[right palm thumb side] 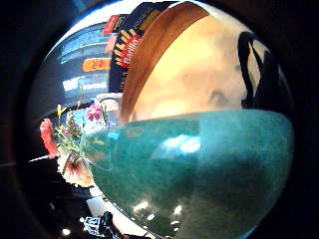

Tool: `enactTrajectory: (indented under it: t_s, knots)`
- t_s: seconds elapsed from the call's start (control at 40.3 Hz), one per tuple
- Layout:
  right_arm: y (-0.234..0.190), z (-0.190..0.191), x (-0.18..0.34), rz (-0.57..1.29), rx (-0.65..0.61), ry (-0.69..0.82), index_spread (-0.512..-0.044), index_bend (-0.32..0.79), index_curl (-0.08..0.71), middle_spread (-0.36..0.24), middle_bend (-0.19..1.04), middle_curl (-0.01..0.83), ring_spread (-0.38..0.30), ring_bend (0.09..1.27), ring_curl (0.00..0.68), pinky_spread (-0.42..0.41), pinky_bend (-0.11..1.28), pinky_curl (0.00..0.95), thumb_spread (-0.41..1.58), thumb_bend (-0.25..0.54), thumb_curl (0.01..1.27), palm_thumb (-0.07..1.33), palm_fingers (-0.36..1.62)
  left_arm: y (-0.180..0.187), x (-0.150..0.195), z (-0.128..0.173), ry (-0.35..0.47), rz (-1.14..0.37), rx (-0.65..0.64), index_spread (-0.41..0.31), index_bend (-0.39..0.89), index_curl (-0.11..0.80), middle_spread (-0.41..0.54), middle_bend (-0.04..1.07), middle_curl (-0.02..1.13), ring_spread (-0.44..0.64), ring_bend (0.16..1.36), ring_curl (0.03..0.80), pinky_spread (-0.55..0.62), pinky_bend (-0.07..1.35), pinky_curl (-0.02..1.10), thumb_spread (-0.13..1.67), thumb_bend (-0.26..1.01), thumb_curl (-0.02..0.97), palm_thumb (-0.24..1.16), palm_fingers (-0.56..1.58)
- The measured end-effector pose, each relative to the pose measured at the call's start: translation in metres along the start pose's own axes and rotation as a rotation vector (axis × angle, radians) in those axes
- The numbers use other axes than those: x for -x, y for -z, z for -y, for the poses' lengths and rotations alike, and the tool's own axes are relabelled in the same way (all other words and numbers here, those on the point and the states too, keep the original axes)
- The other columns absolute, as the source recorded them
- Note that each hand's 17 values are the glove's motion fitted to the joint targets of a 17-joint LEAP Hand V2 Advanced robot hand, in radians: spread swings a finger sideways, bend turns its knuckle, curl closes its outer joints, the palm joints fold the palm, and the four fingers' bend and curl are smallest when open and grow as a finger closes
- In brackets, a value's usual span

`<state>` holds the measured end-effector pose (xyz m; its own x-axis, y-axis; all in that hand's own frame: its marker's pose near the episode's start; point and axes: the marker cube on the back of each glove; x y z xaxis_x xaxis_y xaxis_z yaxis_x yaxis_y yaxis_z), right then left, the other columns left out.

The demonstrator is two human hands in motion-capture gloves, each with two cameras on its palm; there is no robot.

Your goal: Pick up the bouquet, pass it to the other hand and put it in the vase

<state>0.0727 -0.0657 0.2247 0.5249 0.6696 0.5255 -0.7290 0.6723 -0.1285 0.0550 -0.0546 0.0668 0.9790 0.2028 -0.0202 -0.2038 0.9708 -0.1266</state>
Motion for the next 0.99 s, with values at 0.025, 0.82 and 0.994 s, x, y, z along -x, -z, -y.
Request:
enactTrajectory:
  t_s: [0.025,0.82,0.994]
  knots:
    - [0.002,0.001,0.004,0.043,-0.01,0.028,-0.249,0.37,0.522,-0.214,0.41,0.594,-0.254,0.56,0.507,-0.21,0.22,0.395,0.91,-0.005,0.51,1.22,1.14,0.0,0.0,0.001,-0.003,-0.01,0.002,-0.014,0.14,0.286,0.204,0.18,0.33,0.3,0.62,0.28,0.34,0.43,0.34,1.14,-0.01,0.268,0.06,0.15]
    - [0.057,-0.118,0.153,0.712,0.568,0.358,-0.243,0.38,0.606,-0.204,0.38,0.652,-0.256,0.5,0.539,-0.254,0.22,0.457,0.2,-0.019,0.7,1.23,1.18,0.088,-0.032,0.042,-0.27,-1.205,-0.04,0.046,0.06,0.179,0.288,0.18,0.29,0.25,0.72,0.311,0.2,0.87,0.45,1.05,0.0,0.335,0.37,0.16]
    - [0.041,-0.164,0.179,0.743,0.737,0.427,-0.249,0.37,0.615,-0.204,0.38,0.661,-0.255,0.5,0.542,-0.262,0.23,0.462,0.16,-0.021,0.72,1.23,1.19,0.099,-0.038,0.054,-0.33,-1.338,-0.041,0.083,0.08,0.158,0.296,0.17,0.29,0.2,0.76,0.323,0.12,0.93,0.45,1.0,-0.01,0.353,0.44,0.2]
